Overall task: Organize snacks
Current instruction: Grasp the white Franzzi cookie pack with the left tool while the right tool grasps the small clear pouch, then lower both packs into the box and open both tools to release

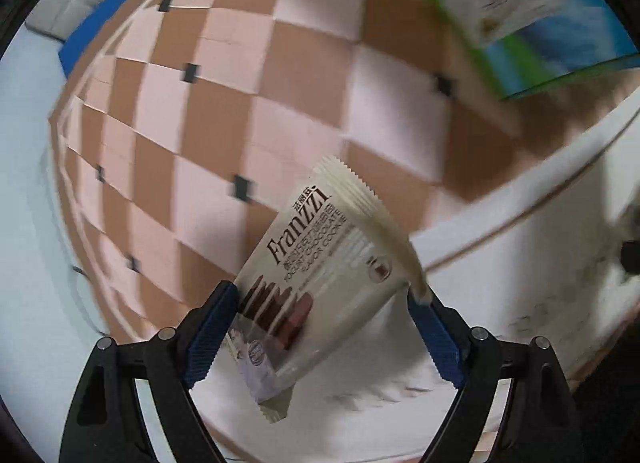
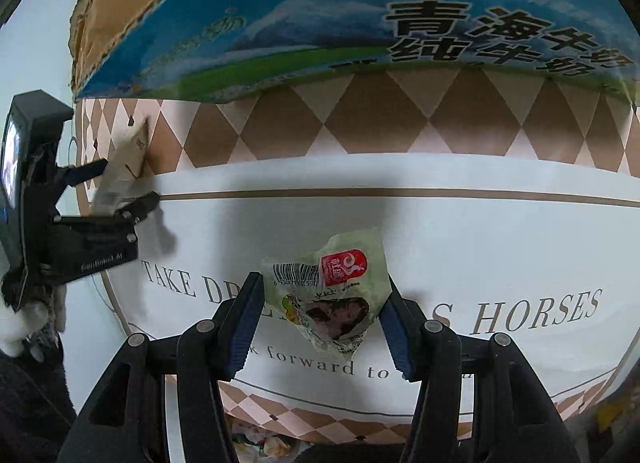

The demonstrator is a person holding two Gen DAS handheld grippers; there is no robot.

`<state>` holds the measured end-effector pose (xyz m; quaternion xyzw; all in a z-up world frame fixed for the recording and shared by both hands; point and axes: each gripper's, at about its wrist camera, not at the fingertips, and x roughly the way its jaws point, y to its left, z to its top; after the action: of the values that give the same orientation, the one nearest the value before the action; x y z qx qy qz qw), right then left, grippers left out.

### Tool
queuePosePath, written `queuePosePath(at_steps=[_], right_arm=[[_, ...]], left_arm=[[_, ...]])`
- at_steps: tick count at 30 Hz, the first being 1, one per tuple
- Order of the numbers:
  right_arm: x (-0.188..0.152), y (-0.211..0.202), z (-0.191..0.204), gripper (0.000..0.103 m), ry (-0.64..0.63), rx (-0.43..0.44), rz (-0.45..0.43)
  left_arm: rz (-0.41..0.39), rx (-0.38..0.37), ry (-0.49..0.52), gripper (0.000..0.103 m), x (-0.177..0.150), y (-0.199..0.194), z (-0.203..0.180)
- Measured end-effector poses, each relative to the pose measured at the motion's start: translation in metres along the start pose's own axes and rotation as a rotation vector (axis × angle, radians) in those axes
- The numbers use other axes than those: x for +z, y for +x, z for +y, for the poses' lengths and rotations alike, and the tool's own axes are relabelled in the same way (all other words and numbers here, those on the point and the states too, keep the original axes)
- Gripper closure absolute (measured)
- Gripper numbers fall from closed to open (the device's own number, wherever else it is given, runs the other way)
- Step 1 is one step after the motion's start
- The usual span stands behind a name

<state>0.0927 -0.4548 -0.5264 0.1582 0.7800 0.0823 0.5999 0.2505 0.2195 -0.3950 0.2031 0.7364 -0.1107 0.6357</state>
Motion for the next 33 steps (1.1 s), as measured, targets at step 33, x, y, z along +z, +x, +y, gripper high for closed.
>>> queuePosePath(at_steps=[33], right_arm=[[-0.027,-0.018,-0.015,0.044,-0.039,0.018,-0.080]], left_arm=[[-0.231,-0.225,-0.374,0.041,-0.060,-0.064,-0.110]])
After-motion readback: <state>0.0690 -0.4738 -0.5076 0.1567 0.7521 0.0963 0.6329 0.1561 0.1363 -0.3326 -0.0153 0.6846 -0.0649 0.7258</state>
